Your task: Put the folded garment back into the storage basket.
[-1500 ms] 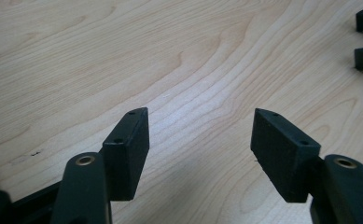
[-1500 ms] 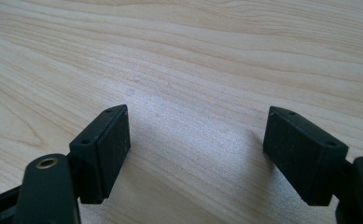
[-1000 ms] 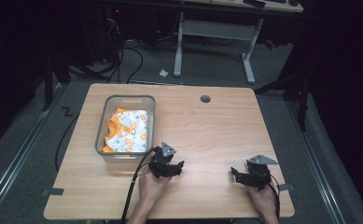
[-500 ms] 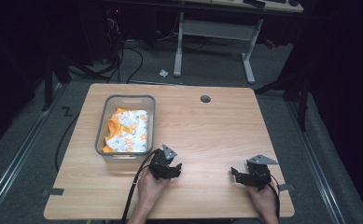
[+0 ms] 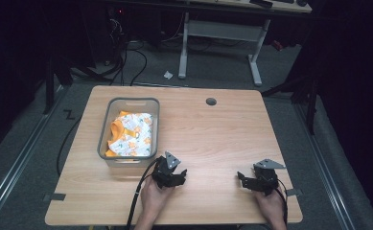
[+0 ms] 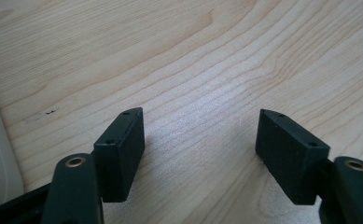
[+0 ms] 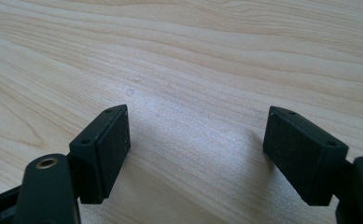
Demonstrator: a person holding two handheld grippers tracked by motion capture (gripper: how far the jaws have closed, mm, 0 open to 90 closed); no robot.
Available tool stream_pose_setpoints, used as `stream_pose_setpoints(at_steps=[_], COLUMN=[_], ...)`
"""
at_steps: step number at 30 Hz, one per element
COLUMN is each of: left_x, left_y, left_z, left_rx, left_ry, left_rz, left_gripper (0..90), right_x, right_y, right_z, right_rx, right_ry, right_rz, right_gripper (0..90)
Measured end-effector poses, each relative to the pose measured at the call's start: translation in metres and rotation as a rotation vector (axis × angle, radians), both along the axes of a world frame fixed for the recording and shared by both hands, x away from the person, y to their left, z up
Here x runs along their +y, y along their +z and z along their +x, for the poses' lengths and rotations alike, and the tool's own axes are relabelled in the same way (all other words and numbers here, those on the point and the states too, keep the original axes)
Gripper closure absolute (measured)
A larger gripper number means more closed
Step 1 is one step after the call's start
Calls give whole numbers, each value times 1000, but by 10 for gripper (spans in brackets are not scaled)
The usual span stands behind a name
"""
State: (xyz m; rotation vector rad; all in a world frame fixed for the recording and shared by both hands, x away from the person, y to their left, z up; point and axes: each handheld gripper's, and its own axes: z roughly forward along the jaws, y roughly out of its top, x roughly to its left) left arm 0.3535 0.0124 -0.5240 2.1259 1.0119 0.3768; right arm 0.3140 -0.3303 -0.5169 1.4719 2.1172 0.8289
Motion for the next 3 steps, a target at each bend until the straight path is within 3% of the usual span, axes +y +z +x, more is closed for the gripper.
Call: stream_pose_setpoints(at_steps=[3], left_x=[0], left_y=[0], left_z=[0], left_rx=[1], left_ry=[-1], left_rz=[0], left_gripper=[321], right_x=[0], right_y=[0], right_z=[0], right_rx=[-1], right_ry=[1], right_rz=[-1], right_gripper=[232])
